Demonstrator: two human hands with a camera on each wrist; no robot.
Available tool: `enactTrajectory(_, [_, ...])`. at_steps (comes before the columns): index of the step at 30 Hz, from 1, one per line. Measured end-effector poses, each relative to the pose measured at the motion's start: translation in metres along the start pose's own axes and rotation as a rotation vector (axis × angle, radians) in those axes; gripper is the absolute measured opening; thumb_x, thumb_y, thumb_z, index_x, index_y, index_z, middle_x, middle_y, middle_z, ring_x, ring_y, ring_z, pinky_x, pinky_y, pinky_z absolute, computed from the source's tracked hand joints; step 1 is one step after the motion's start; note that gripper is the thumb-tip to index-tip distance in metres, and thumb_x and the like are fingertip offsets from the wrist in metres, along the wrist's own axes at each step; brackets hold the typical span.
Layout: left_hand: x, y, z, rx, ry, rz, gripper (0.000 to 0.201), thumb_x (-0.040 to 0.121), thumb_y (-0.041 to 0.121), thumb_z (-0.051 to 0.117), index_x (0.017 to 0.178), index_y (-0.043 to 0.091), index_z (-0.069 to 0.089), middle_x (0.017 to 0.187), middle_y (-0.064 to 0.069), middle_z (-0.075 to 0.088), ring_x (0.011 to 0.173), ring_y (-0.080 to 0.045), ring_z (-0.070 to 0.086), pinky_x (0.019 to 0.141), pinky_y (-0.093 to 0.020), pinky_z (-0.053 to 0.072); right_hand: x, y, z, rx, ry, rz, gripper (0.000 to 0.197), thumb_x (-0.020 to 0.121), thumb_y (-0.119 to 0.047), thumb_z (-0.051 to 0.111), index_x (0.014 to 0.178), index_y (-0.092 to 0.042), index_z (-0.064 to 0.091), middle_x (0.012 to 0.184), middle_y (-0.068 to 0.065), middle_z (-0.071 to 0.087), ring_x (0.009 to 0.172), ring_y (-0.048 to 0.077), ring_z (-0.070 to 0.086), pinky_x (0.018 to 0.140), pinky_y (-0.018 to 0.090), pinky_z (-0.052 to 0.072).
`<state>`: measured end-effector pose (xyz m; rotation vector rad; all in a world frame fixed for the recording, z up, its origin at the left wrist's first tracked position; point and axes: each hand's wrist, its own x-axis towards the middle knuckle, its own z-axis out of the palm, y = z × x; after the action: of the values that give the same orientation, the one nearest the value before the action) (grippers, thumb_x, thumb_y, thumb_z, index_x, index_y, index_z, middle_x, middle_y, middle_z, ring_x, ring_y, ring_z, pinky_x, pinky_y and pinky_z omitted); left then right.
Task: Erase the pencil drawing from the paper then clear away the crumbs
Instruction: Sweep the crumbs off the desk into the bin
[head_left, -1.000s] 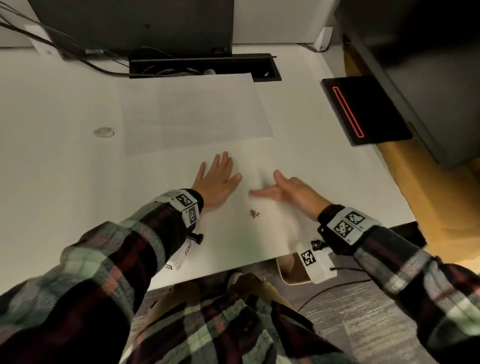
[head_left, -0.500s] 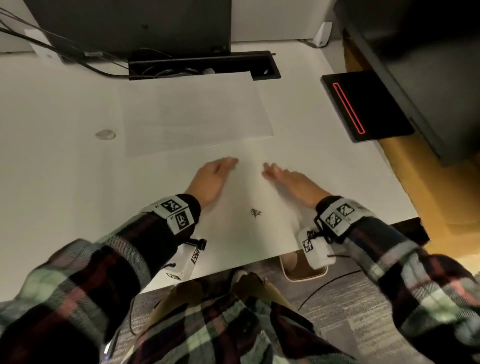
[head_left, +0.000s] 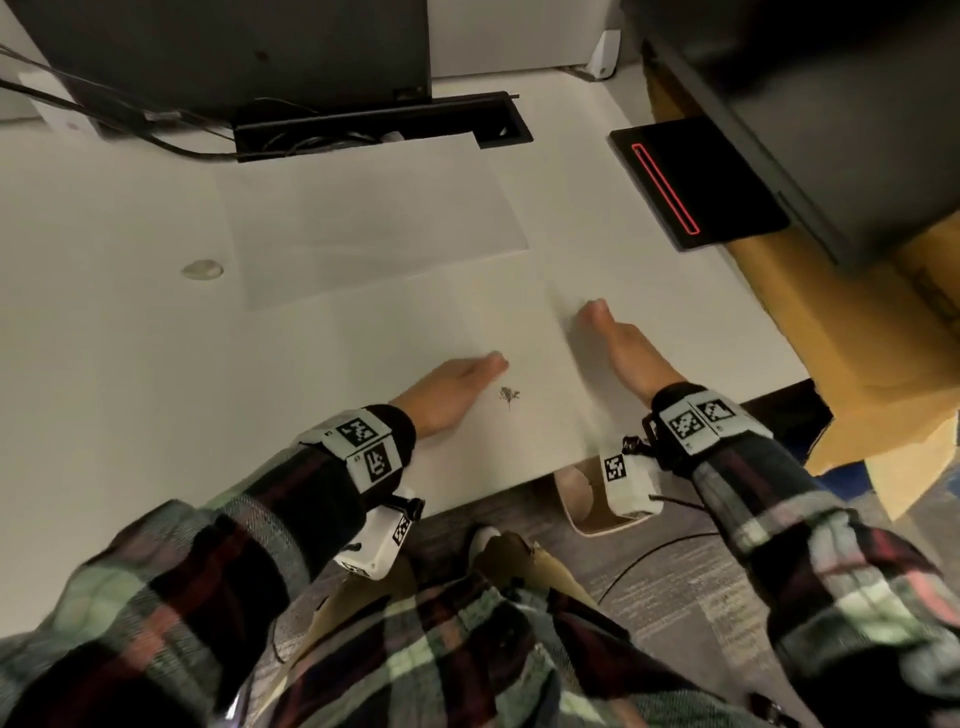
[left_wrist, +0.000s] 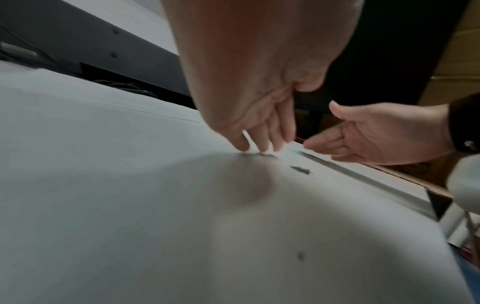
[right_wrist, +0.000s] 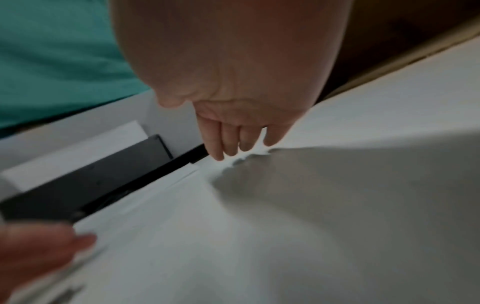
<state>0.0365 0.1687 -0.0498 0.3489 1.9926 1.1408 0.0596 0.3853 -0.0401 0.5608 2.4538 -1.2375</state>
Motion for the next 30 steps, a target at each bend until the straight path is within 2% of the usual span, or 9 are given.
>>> enactTrajectory(4, [-0.001,-0.017,-0.021,0.299,0.314,-0.086,0.053,0.102,0.038,0.017,0.148,0.013,0.020,0.158,-0.003,0.007,0.145,-0.018,0.002,0.116,-0.036,0.000,-0.016,0.004,0.036,-0.280,-0.146,-0.083,0.058,0.099,-0.044,0.006,0.149,-0.016,-0.002,0.158,0.001,-0.009,0.144,0.014,-0.010,0.115,0.032,-0.010])
enactTrajectory(8, [-0.006,-0.024,-0.005,0.446,0.144,-0.100,0.058,0.101,0.041,0.010,0.150,0.013,0.001,0.157,-0.001,-0.012,0.144,-0.014,-0.010,0.114,-0.036,-0.011,-0.051,0.000,0.059,-0.093,-0.190,-0.078,0.054,0.098,-0.047,0.006,0.148,-0.028,0.013,0.156,-0.005,0.011,0.145,0.017,0.004,0.115,0.032,0.001])
enactTrajectory(10, [-0.013,-0.019,0.008,0.250,0.014,0.032,0.056,0.101,0.040,0.013,0.150,0.014,0.005,0.158,0.001,-0.001,0.145,-0.011,-0.001,0.113,-0.026,-0.005,-0.060,-0.002,0.052,0.134,-0.042,-0.065,0.053,0.099,-0.044,0.010,0.145,-0.023,0.028,0.151,-0.002,0.028,0.142,0.017,0.021,0.111,0.027,0.013])
enactTrajectory(12, [-0.019,-0.015,0.009,0.022,0.039,0.120,0.052,0.101,0.037,0.021,0.149,0.016,0.017,0.156,0.005,0.013,0.144,-0.009,0.011,0.110,-0.019,0.005,-0.060,0.003,0.040,0.304,0.133,-0.065,0.053,0.100,-0.044,0.014,0.143,-0.021,0.034,0.149,-0.003,0.033,0.139,0.013,0.025,0.106,0.022,0.015])
enactTrajectory(16, [-0.023,-0.027,-0.007,0.411,0.259,-0.019,0.055,0.101,0.040,0.020,0.150,0.016,0.009,0.158,0.000,-0.006,0.145,-0.015,-0.008,0.114,-0.035,-0.007,-0.054,0.024,0.032,0.010,0.191,0.063,0.058,0.100,-0.043,0.015,0.148,-0.010,0.016,0.157,0.008,0.009,0.145,0.023,0.007,0.115,0.035,0.005])
enactTrajectory(19, [-0.033,-0.043,-0.008,0.605,0.222,-0.272,0.066,0.099,0.050,0.014,0.149,0.014,-0.010,0.154,-0.004,-0.025,0.142,-0.023,-0.022,0.112,-0.046,-0.014,-0.050,0.027,0.057,-0.280,0.168,0.035,0.071,0.096,-0.050,0.010,0.145,0.001,0.015,0.155,0.020,0.001,0.144,0.029,-0.001,0.117,0.046,0.001])
enactTrajectory(22, [-0.037,-0.046,0.013,0.652,0.104,-0.159,0.067,0.099,0.049,0.012,0.147,0.012,-0.017,0.152,-0.003,-0.029,0.140,-0.020,-0.026,0.111,-0.045,-0.017,-0.056,0.010,0.095,-0.244,0.082,-0.029,0.064,0.100,-0.042,0.011,0.147,-0.001,0.001,0.155,0.017,-0.013,0.143,0.026,-0.014,0.115,0.038,-0.008])
enactTrajectory(26, [-0.031,-0.021,0.026,0.374,-0.016,0.068,0.055,0.102,0.037,0.012,0.150,0.012,0.001,0.158,-0.003,-0.010,0.144,-0.014,-0.011,0.114,-0.032,-0.009,-0.063,-0.001,0.098,0.153,0.045,-0.049,0.063,0.097,-0.049,0.008,0.149,-0.013,0.008,0.157,0.008,0.008,0.145,0.020,0.008,0.119,0.038,0.003])
enactTrajectory(30, [-0.021,-0.024,0.007,0.428,0.314,0.030,0.053,0.102,0.037,0.015,0.150,0.013,0.012,0.158,-0.003,-0.002,0.145,-0.017,-0.008,0.114,-0.035,-0.008,-0.056,0.017,0.063,0.119,0.255,0.077,0.063,0.098,-0.049,0.011,0.150,-0.013,0.008,0.158,0.007,0.005,0.145,0.023,0.004,0.119,0.039,0.003])
